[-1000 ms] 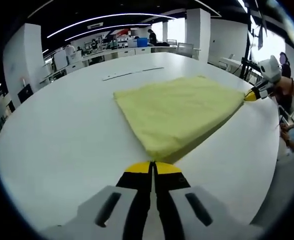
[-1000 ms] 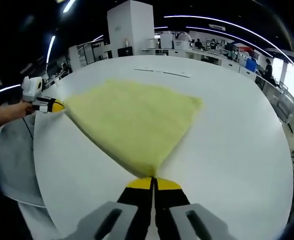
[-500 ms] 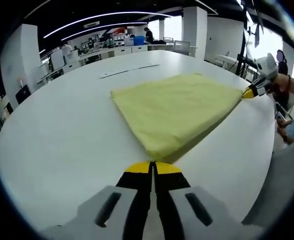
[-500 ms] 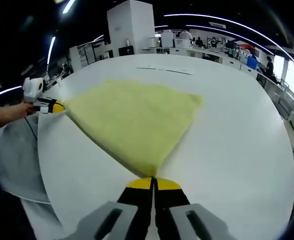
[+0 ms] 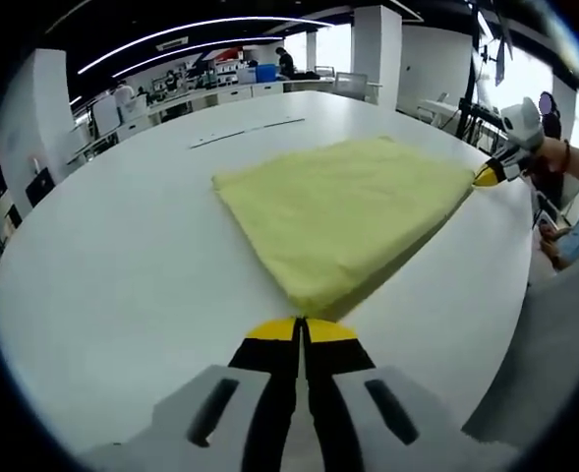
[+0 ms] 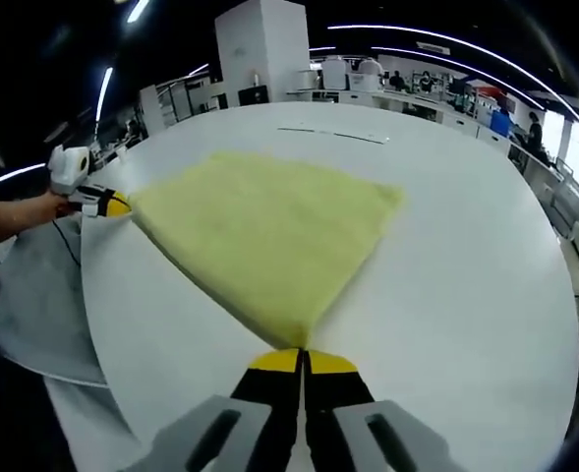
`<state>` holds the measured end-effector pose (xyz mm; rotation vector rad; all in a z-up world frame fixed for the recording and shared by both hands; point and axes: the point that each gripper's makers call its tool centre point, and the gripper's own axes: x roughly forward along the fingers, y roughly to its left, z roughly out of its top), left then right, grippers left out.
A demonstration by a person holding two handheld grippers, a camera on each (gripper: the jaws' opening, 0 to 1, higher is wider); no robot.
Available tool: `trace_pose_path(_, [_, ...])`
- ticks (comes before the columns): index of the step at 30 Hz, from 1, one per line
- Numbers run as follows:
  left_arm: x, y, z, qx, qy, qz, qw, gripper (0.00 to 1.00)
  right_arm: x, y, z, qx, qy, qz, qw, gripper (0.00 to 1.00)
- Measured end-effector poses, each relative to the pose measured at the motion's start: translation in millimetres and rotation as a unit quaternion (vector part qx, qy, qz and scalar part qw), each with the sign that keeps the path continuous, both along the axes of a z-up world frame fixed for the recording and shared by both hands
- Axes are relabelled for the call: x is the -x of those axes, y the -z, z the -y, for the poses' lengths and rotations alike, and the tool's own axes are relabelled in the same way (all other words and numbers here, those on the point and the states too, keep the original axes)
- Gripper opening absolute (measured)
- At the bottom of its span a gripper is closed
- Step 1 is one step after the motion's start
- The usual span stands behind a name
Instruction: Fold the garment on the visible template until the final outline fits inside the template.
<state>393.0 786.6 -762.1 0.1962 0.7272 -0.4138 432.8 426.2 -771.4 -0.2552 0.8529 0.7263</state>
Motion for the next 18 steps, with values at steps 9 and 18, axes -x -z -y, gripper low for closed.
trace_pose_path(9, [4.8,-2.0,2,0.041,-0.016,-0.014,0.9989,0.00,-3,-5.5,-2,-0.011,0.021,0.002,0.9997,0.09])
trace_pose_path(18, [5.4,-32.3,9,0.126,-0.066,-0.005,0.9899,0.39,-8,-37.2,-23,-0.049,0.033,0.034,0.9977,0.63])
